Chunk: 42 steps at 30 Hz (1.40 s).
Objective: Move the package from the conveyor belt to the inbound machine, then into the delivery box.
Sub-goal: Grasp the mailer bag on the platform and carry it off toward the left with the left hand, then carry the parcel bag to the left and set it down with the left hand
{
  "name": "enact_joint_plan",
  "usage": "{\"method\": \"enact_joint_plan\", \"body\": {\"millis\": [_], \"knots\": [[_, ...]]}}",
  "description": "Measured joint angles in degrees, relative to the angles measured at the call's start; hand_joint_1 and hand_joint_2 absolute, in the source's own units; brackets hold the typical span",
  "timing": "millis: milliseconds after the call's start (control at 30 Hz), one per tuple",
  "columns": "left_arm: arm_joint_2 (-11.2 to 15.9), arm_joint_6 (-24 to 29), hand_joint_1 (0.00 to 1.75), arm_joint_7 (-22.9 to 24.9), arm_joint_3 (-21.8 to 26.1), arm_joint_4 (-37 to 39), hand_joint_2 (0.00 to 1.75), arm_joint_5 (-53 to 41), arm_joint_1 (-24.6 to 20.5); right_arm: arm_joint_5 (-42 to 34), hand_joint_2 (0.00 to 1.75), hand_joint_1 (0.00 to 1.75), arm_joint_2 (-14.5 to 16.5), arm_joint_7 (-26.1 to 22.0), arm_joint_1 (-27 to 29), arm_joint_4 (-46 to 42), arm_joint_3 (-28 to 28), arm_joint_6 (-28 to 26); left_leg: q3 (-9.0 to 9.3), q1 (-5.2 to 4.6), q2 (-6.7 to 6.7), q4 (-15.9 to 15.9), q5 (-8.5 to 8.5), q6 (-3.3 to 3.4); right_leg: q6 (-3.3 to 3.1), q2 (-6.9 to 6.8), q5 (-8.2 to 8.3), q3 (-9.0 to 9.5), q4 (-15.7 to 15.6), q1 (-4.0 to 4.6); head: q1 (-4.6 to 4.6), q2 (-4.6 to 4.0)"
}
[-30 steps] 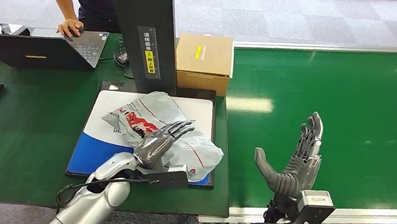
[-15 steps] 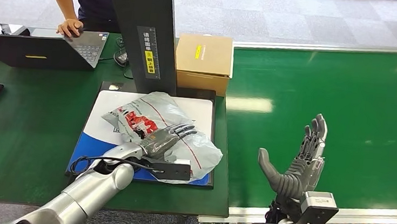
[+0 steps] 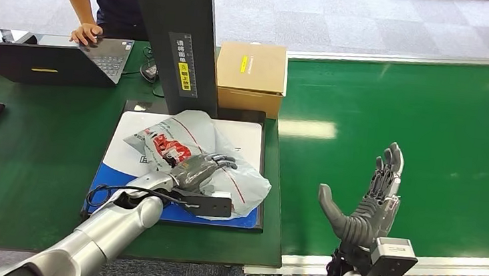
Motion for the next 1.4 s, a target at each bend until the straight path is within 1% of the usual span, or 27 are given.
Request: {"method": "enact_joint_plan", "body": {"millis": [100,167,367,600,700,800,900,1000,1100,1200,1267,1333,1400], "knots": [[0.3,2.4,1.75,-1.4,0.1,-1.0,1.75,1.2,0.3,-0.4,1.75,0.00,0.0,-0.3,0.5,0.1,0.0,0.0,-0.01,0.00,0.00,0.0,0.00,0.00,0.00,0.00,0.00,-0.01,0.0,0.00,0.00,0.00],[0.7,4.4,1.75,-2.2,0.4,-3.6,1.75,2.0,1.4,-0.5,1.75,0.00,0.0,-0.3,0.8,0.1,-0.1,0.2,-0.03,0.00,0.00,0.0,0.00,0.00,0.00,0.00,0.00,-0.02,0.0,0.00,0.00,0.00],[2.4,7.2,1.75,-2.7,3.3,-19.4,1.75,3.0,7.3,0.4,1.75,0.00,0.0,-0.1,1.7,0.1,-0.6,1.4,-0.13,0.00,0.00,0.0,-0.01,0.00,0.01,0.00,-0.03,-0.11,0.0,-0.01,0.00,0.00],[2.9,11.8,1.75,-6.0,9.8,-36.3,1.75,3.9,13.8,2.4,1.75,0.00,0.8,1.1,1.9,0.1,-1.3,3.5,-0.14,0.00,0.00,0.0,-0.02,-0.01,0.00,0.00,-0.04,-0.15,0.0,0.00,0.00,0.00],[2.9,14.0,1.75,-7.2,12.7,-41.7,1.75,3.1,16.5,2.9,1.75,0.00,1.2,1.2,1.9,0.1,-1.6,3.9,-0.12,0.00,0.01,0.0,-0.02,-0.01,0.00,0.01,-0.04,-0.14,0.0,0.00,0.00,0.00],[2.8,16.4,1.75,-8.3,15.4,-45.6,1.75,1.4,18.9,3.1,1.75,0.00,1.5,1.2,2.1,0.1,-2.1,4.2,-0.13,0.00,0.01,0.0,-0.02,-0.01,0.00,0.00,-0.04,-0.15,0.0,0.00,-0.01,0.00],[2.2,20.7,1.75,-7.8,18.2,-47.8,1.75,-1.6,19.9,3.2,1.75,0.00,1.6,1.0,2.5,0.1,-2.3,4.2,-0.13,0.00,0.01,0.0,-0.02,0.00,0.00,0.00,-0.04,-0.14,0.0,0.00,0.00,0.00],[1.4,26.9,1.75,-5.7,21.5,-48.7,1.75,-4.9,20.0,3.2,1.75,0.00,1.9,0.9,2.7,0.1,-2.4,3.9,-0.13,0.00,0.01,0.0,-0.02,0.00,0.00,0.01,-0.04,-0.14,0.0,0.00,0.00,0.00],[0.9,32.9,1.75,-3.4,26.1,-48.0,1.75,-6.3,19.1,3.2,1.75,0.00,2.1,0.9,2.7,0.1,-2.4,3.3,-0.12,0.00,0.01,0.0,-0.01,-0.01,-0.01,0.01,-0.03,-0.14,0.0,0.01,0.00,0.00],[0.7,40.0,1.75,-1.7,32.3,-45.1,1.75,-9.7,16.9,3.2,1.75,0.00,2.3,1.0,2.5,0.1,-2.3,2.9,-0.11,0.02,0.01,0.0,0.01,-0.04,-0.02,0.01,-0.02,-0.14,0.0,0.03,-0.01,0.00],[0.5,43.6,1.75,-1.4,36.6,-42.5,1.75,-12.9,15.3,3.1,1.75,0.00,2.4,1.0,2.3,0.2,-2.0,2.5,-0.11,0.04,0.01,0.0,0.04,-0.07,-0.03,0.01,-0.02,-0.14,0.1,0.04,-0.02,0.00],[0.1,44.8,1.75,-2.3,41.6,-40.3,1.75,-15.3,13.8,3.0,1.75,0.00,2.4,1.1,2.0,0.3,-1.6,2.2,-0.12,0.05,0.01,0.0,0.05,-0.08,-0.03,0.01,-0.02,-0.15,0.1,0.04,-0.01,0.00],[-0.8,44.9,1.75,-3.7,47.7,-38.5,1.75,-17.7,12.1,2.9,1.75,0.00,2.4,1.1,1.6,0.6,-1.0,1.9,-0.13,0.06,0.02,0.0,0.06,-0.09,-0.03,0.02,-0.02,-0.16,0.1,0.05,0.01,0.00]]}}
